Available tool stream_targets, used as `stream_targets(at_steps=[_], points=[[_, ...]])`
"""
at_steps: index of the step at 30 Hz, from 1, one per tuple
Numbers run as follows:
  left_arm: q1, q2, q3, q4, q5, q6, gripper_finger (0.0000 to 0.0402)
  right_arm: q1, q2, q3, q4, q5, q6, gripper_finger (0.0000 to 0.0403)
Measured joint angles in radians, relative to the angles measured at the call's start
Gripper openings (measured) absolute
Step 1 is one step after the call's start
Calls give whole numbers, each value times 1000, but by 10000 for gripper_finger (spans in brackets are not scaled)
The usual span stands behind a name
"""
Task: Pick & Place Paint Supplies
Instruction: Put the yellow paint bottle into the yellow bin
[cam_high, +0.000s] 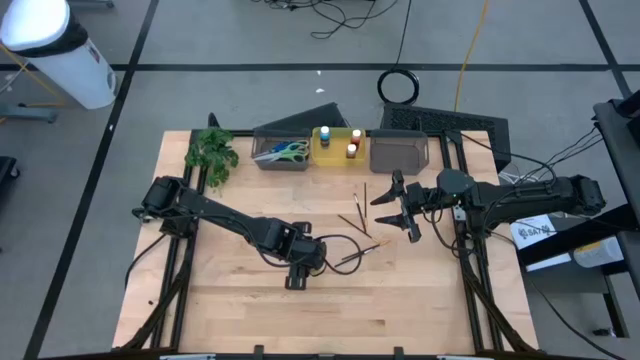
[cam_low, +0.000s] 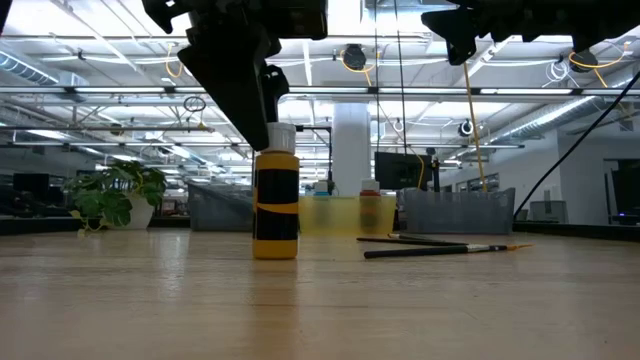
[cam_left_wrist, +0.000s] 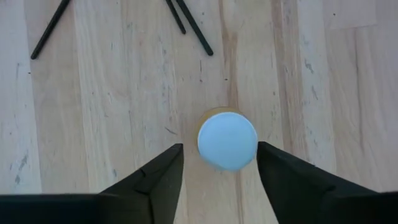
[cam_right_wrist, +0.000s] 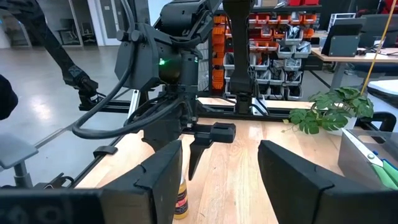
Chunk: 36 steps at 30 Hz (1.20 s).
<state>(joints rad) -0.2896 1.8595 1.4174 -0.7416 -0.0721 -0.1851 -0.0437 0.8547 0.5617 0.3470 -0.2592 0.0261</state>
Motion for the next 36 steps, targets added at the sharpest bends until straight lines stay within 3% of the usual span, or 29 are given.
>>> stream_targets(at_steps=[7,23,31,36], points=[[0,0,0,19,-7,3,192,0,0,0,0,0,0,196],[0,0,0,47,-6,47,189,0,0,1,-1,0,0,196],[0,-2,0,44,-6,44,125,0,0,1,-20,0,0,196],[0,-3,1,35,-22,47,125,0,0,1,-23,0,0,196]])
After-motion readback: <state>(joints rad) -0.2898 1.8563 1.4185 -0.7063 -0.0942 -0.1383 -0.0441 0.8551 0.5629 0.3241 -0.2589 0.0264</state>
